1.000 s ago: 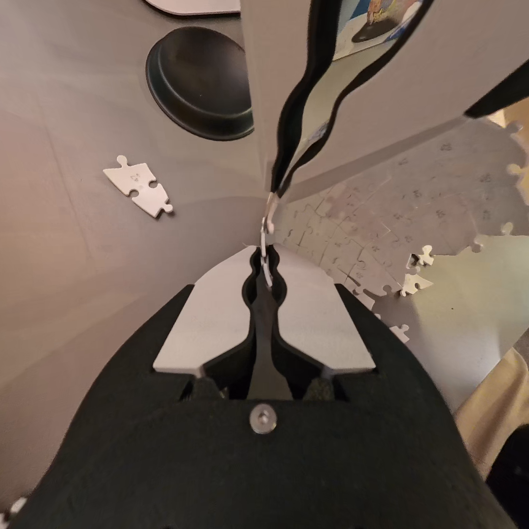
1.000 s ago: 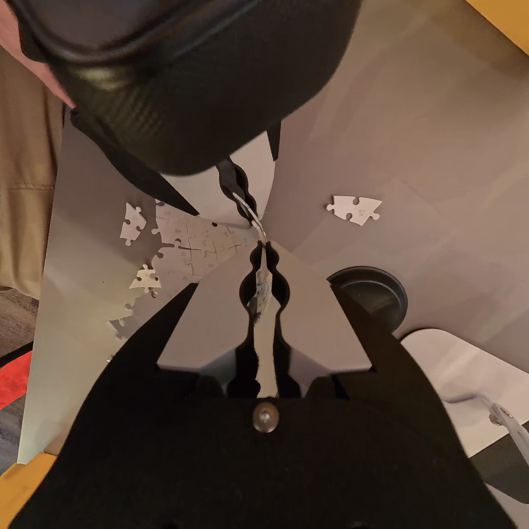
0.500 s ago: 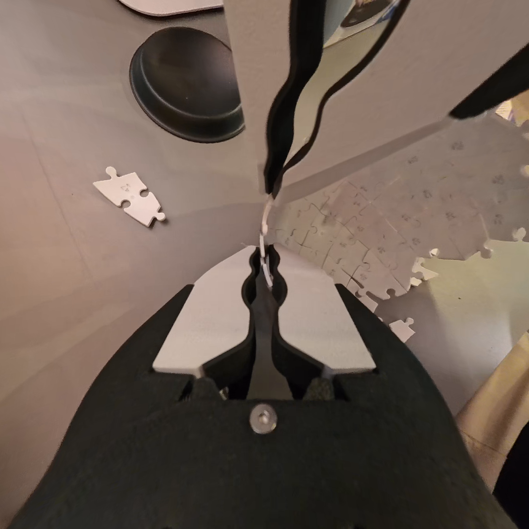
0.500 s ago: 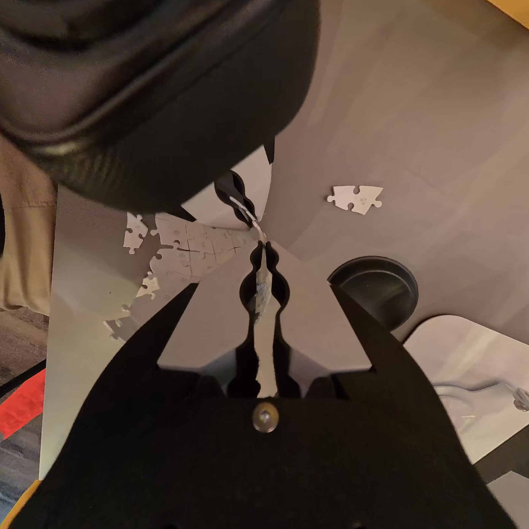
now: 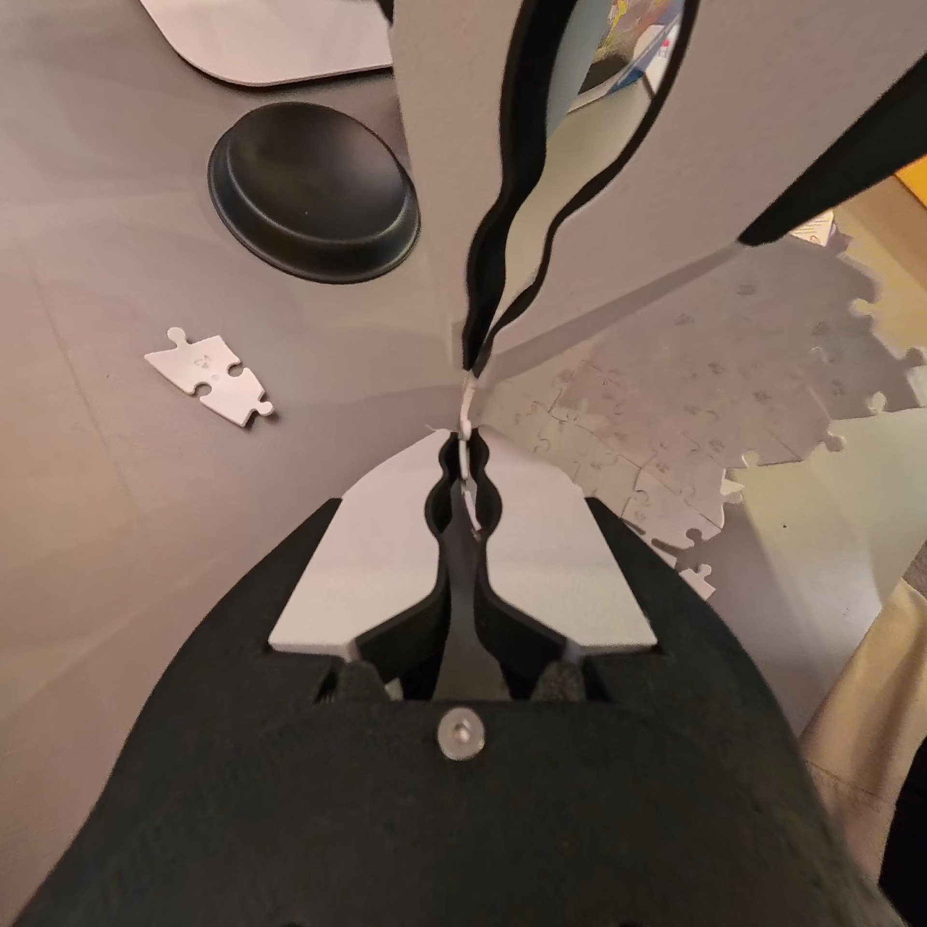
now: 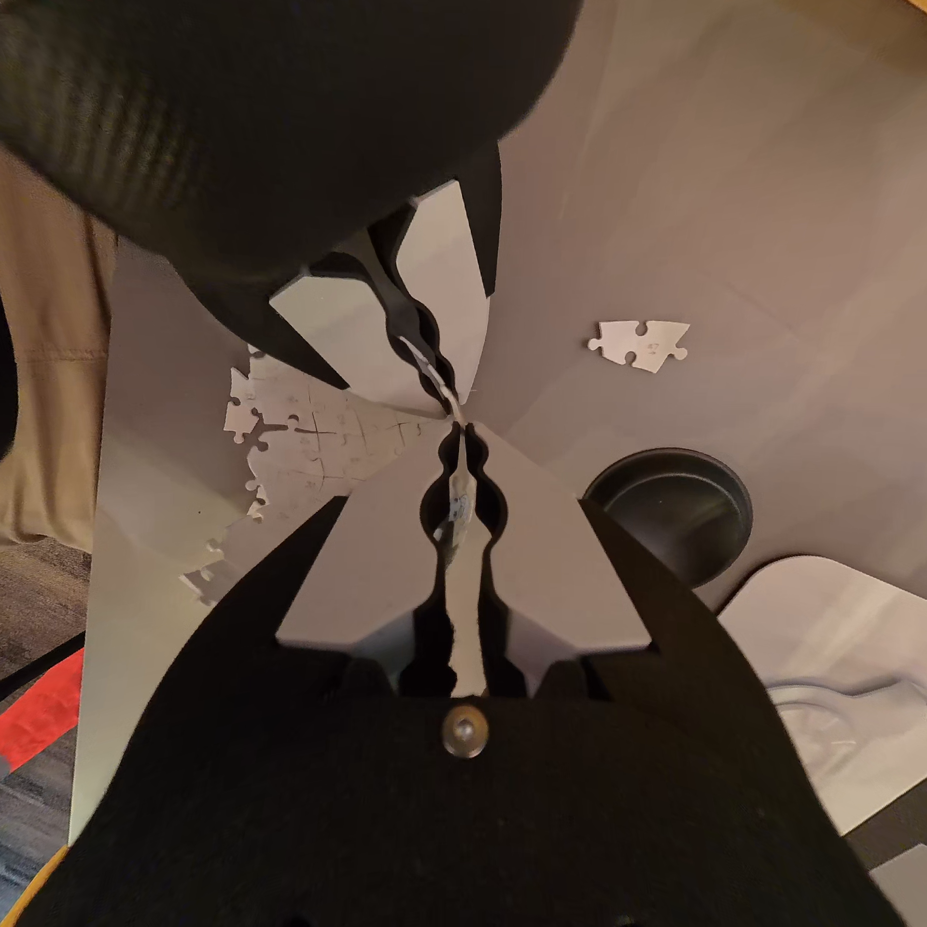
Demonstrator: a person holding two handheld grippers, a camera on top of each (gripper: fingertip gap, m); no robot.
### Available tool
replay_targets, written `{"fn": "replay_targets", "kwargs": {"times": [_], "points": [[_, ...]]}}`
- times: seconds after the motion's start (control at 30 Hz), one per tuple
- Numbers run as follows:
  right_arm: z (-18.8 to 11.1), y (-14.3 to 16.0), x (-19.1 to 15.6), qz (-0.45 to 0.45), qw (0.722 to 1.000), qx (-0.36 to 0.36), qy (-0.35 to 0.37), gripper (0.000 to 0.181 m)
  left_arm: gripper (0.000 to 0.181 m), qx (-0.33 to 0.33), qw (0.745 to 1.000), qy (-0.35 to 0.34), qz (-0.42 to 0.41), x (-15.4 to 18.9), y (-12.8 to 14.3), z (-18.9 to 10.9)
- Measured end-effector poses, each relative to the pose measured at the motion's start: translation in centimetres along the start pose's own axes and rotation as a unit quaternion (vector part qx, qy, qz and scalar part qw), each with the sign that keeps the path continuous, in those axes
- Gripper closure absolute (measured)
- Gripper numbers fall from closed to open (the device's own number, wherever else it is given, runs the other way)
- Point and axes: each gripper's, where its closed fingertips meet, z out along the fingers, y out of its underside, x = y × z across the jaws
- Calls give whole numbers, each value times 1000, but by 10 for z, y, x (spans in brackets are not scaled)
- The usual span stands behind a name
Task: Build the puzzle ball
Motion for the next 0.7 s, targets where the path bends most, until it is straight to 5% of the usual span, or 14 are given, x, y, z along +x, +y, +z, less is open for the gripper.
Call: {"fn": "replay_targets", "kwargs": {"times": [0.7], "points": [[-22,2,2,33,998,42,44,173,176,9,1000,14,-1,-3,-3,-1]]}}
